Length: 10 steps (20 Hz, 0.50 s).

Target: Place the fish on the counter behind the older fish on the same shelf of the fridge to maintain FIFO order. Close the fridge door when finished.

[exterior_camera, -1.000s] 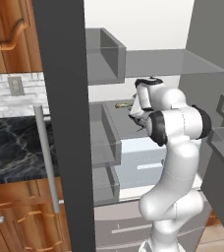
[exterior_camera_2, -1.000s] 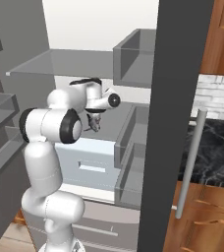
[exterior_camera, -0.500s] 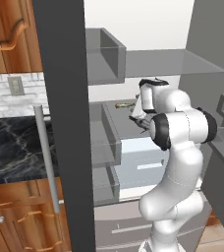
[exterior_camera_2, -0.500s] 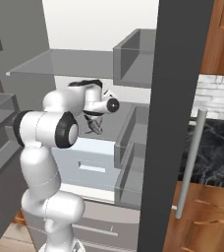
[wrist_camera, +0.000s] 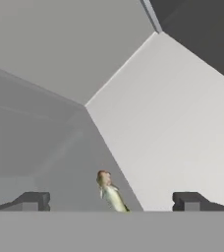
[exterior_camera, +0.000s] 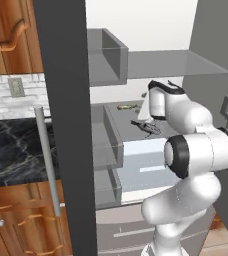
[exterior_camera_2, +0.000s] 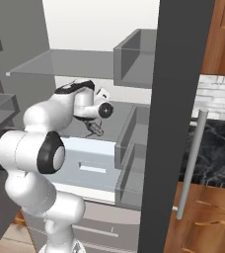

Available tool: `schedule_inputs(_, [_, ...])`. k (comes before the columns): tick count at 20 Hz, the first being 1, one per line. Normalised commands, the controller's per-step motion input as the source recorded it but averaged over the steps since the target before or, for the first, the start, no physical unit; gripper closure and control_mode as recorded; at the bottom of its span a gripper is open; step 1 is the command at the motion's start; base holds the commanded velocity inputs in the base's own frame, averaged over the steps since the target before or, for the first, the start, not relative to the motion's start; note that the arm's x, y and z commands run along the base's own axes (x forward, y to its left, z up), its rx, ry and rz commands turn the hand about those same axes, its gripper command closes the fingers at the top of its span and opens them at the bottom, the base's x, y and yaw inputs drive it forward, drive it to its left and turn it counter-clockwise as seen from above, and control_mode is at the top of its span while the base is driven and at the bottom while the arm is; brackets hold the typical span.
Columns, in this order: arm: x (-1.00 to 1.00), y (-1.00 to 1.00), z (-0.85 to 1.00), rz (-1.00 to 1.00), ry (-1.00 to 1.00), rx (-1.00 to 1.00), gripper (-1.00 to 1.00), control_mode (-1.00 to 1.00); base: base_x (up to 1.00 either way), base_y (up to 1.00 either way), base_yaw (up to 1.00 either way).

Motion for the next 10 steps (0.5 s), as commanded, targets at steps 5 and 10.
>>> schedule_inputs(5, [-0.75,0.22,0.49,-0.05,-0.04,-0.01,-1.00,-1.00,0.00,0.00,0.00])
schedule_inputs(10, [-1.00,0.27,0.06,-0.11,0.00,0.00,-1.00,-1.00,0.00,0.00,0.00])
